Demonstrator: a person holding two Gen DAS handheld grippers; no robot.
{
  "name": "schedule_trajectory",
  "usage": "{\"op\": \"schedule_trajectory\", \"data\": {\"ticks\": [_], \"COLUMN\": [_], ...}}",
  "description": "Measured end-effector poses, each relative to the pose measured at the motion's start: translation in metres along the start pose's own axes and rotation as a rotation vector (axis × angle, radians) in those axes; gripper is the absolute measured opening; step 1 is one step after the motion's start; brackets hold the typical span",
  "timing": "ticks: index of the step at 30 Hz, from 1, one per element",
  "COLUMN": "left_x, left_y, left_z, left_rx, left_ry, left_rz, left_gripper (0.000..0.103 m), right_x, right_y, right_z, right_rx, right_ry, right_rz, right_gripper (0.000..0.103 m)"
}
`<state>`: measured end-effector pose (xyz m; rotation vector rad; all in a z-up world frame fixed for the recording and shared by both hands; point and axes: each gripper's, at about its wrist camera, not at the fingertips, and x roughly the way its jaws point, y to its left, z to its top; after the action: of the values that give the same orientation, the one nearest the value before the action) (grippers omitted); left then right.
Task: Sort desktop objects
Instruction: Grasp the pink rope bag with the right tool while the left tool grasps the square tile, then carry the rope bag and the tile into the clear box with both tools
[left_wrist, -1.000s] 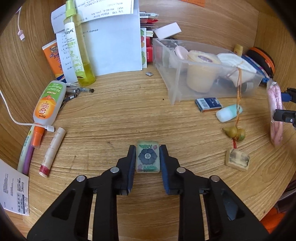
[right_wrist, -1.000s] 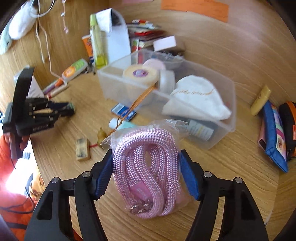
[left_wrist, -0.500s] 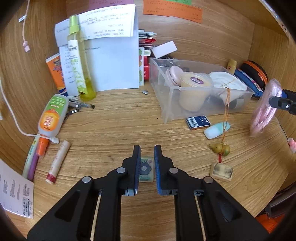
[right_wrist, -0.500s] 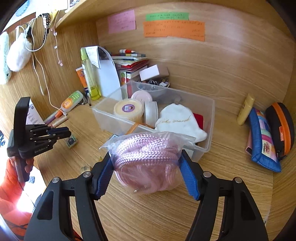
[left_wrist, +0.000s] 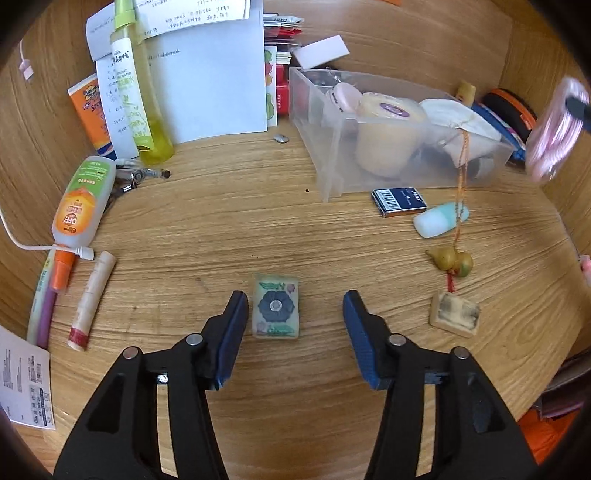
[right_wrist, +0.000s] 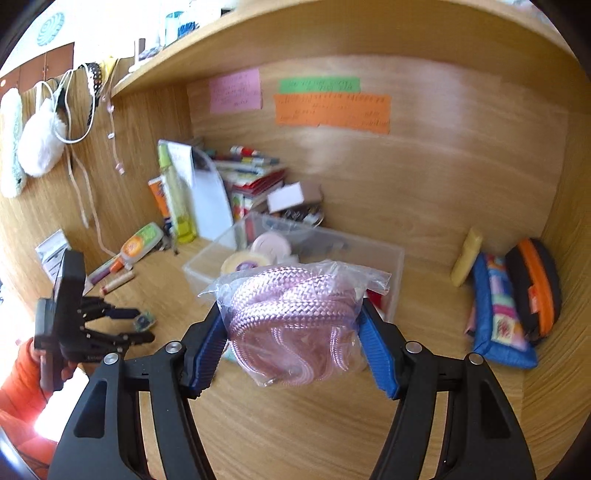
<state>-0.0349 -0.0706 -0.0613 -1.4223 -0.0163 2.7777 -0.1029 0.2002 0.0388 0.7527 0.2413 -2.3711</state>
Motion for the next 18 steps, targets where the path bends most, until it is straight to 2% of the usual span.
{"op": "schedule_trajectory", "data": {"ticks": [2, 4, 11, 18], "left_x": [0.004, 0.004, 0.000, -0.029], "left_y": [0.000, -0.001, 0.005, 0.003], "left_z": [0.000, 0.000, 0.004, 0.028], "left_rx": [-0.001, 0.011, -0.035, -0.064], "left_ry": [0.010, 0.001, -0.036, -0.164], "left_rz": [-0.003, 0.015, -0.025, -0.052], "left_gripper": [0.031, 0.024, 0.024, 0.024], "right_x": [-0.001, -0.001, 0.009, 0.031], "right_y": [-0.003, -0.007, -0.019, -0.018], "right_z": [0.006, 0.011, 0.025, 0.034], "right_rx": [-0.001, 0.007, 0.046, 0.059], "right_ry": [-0.011, -0.018, -0.054, -0.058], "right_rz": [-0.021, -0.029, -0.040, -0.025], "right_gripper": [0.064, 0.064, 0.064, 0.064]}}
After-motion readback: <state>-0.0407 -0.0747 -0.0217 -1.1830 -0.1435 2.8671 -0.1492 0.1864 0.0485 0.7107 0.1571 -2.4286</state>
